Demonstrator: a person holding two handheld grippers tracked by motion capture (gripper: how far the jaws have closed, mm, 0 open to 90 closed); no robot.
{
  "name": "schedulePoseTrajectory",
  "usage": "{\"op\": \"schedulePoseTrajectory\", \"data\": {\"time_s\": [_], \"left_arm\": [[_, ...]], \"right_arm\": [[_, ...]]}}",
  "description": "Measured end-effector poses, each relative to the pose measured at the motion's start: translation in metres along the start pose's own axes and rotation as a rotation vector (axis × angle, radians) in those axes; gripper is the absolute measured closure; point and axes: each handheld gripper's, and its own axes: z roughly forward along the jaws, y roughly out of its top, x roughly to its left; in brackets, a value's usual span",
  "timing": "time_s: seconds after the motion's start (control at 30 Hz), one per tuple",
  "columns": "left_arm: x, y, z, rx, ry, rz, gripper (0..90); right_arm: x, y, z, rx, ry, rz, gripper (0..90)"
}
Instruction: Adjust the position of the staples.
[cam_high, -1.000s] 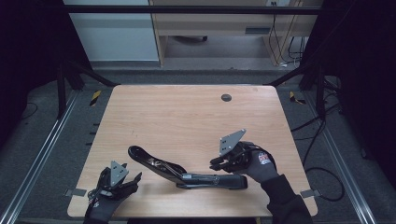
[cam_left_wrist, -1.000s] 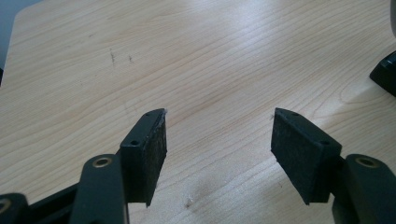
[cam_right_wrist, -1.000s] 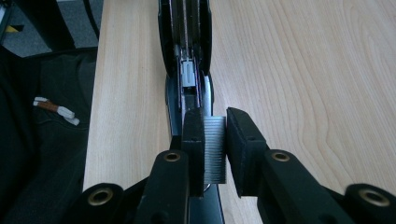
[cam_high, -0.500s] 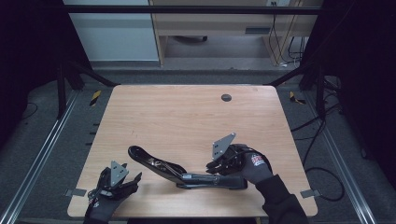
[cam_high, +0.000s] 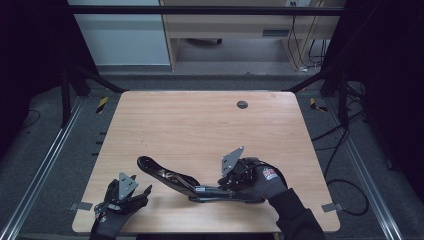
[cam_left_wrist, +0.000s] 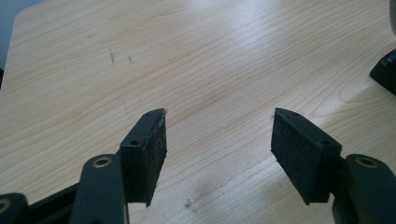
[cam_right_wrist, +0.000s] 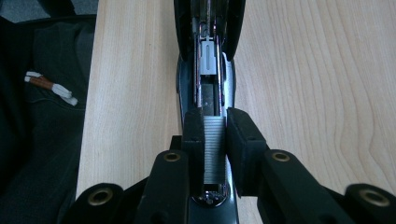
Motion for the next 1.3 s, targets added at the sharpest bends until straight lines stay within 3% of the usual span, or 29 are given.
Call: {"op": "schedulePoseTrajectory", "data": {"time_s": [0.37, 1.3], "left_arm": [[0.0, 0.0, 0.0, -0.004, 0.0, -0.002, 35.3], [0.0, 0.0, 0.0, -0.002, 0.0, 0.001, 35.2]], "right_arm": [[-0.001, 0.001, 0.012, 0.027, 0.013, 0.0, 78.0], [0.0, -0.002, 0.014, 0.054, -0.002, -0.004, 77.8]]}}
